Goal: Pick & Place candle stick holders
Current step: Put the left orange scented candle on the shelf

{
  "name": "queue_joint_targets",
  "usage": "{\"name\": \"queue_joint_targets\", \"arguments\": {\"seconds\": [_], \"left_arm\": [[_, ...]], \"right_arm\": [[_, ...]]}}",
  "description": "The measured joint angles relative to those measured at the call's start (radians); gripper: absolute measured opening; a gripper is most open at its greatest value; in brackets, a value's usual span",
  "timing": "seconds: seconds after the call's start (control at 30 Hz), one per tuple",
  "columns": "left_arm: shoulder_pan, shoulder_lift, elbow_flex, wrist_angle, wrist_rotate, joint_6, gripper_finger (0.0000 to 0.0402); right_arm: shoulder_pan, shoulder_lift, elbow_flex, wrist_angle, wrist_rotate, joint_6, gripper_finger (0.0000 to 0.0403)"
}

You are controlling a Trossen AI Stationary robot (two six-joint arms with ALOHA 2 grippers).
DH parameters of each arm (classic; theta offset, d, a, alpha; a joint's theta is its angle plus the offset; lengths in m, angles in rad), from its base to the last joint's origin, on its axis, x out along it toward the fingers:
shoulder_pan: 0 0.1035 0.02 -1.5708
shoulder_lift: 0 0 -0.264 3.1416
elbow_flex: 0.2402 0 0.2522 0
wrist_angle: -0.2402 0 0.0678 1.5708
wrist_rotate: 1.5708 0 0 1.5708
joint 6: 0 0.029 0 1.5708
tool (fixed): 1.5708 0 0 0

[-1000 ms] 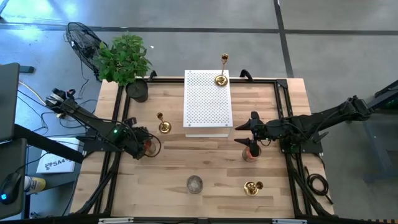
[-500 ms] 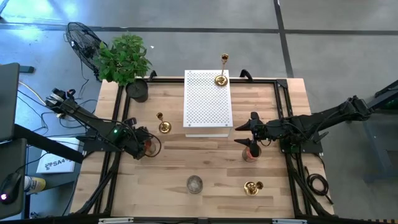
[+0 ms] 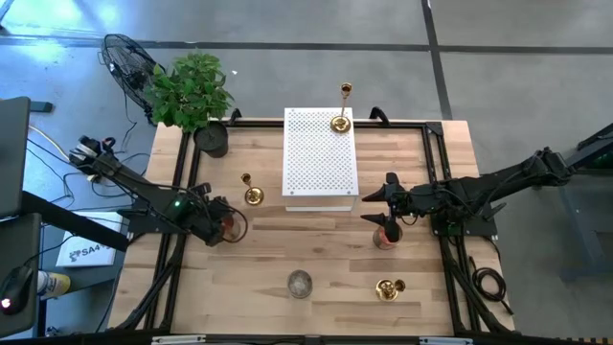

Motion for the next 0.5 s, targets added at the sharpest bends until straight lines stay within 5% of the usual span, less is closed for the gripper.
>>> {"name": "queue_joint_targets", "arguments": {"seconds": [0.5], "left_arm": [[0.000,0.004,0.123,-0.028,-0.090,0.008,0.0001]], "right_arm": [[0.000,0.000,0.000,0.049,-0.026,-0.031,0.0243]]}}
